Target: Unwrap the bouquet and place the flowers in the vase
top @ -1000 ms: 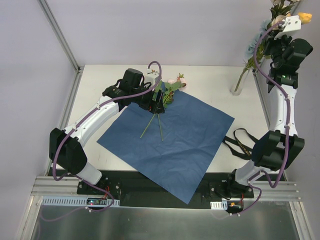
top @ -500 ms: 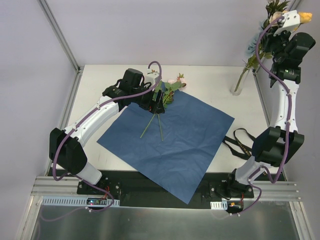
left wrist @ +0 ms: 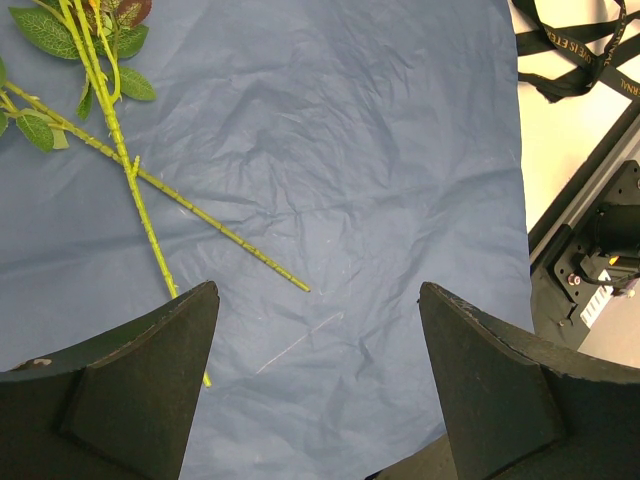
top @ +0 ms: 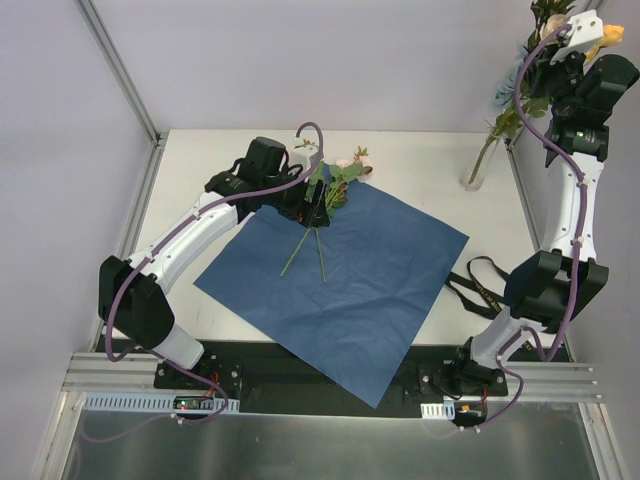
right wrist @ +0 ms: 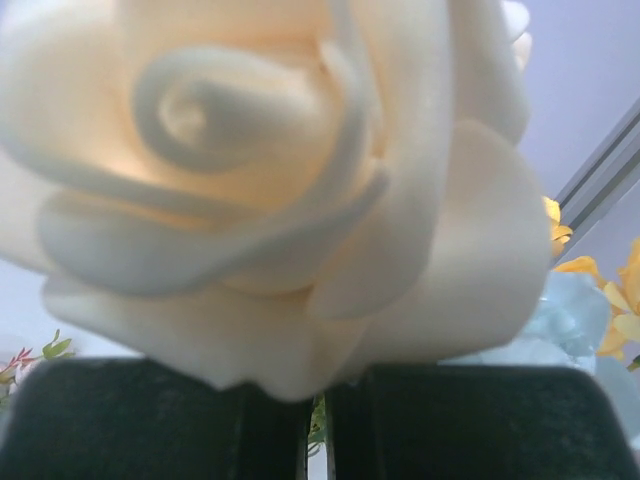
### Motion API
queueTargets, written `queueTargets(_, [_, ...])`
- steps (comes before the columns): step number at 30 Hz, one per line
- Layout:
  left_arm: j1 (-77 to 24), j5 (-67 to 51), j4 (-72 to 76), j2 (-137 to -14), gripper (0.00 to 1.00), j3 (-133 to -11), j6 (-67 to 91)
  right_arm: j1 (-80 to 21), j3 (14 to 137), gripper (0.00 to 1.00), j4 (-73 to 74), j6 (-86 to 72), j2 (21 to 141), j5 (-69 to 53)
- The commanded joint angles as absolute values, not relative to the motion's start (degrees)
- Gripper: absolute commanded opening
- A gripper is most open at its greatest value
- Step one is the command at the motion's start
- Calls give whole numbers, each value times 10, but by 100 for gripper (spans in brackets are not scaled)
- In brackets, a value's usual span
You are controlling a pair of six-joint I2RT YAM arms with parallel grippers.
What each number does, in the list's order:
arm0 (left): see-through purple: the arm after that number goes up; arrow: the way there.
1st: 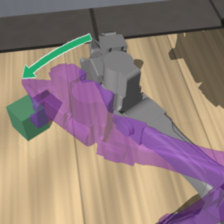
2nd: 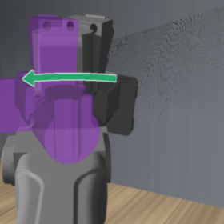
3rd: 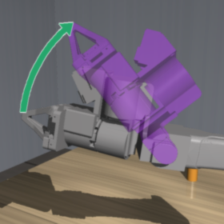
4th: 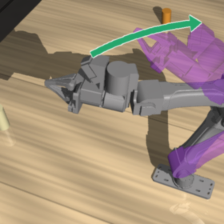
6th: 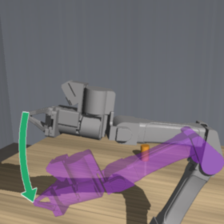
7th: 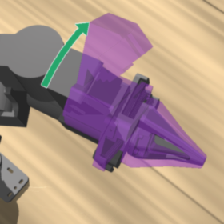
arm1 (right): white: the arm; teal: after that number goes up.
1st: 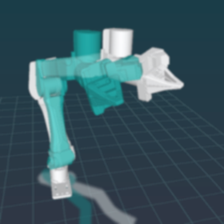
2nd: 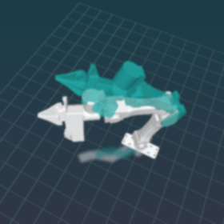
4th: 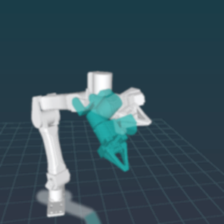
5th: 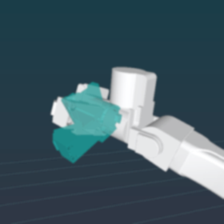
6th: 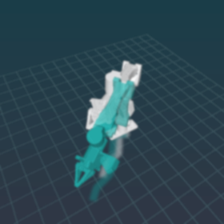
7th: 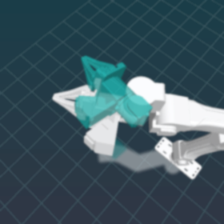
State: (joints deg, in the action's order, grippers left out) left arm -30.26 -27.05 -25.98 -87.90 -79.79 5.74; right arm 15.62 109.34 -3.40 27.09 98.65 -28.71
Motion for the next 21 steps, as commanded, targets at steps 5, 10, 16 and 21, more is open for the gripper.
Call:
queueTargets(5, [-300, -290, -252, -875, 81, -798, 55, 171, 1112, 0, -33, 281, 1006, -340])
queueTargets(10, [-300, -290, -251, -876, 81, -797, 55, 178, 1112, 0, -14, 286, 1016, -359])
queueTargets(16, [-300, -292, -251, -877, 81, -798, 56, 178, 1098, 1, -4, 300, 1019, -378])
queueTargets(21, [-300, -291, -251, -878, 81, -797, 56, 178, 1046, 0, -48, 291, 1010, -361])
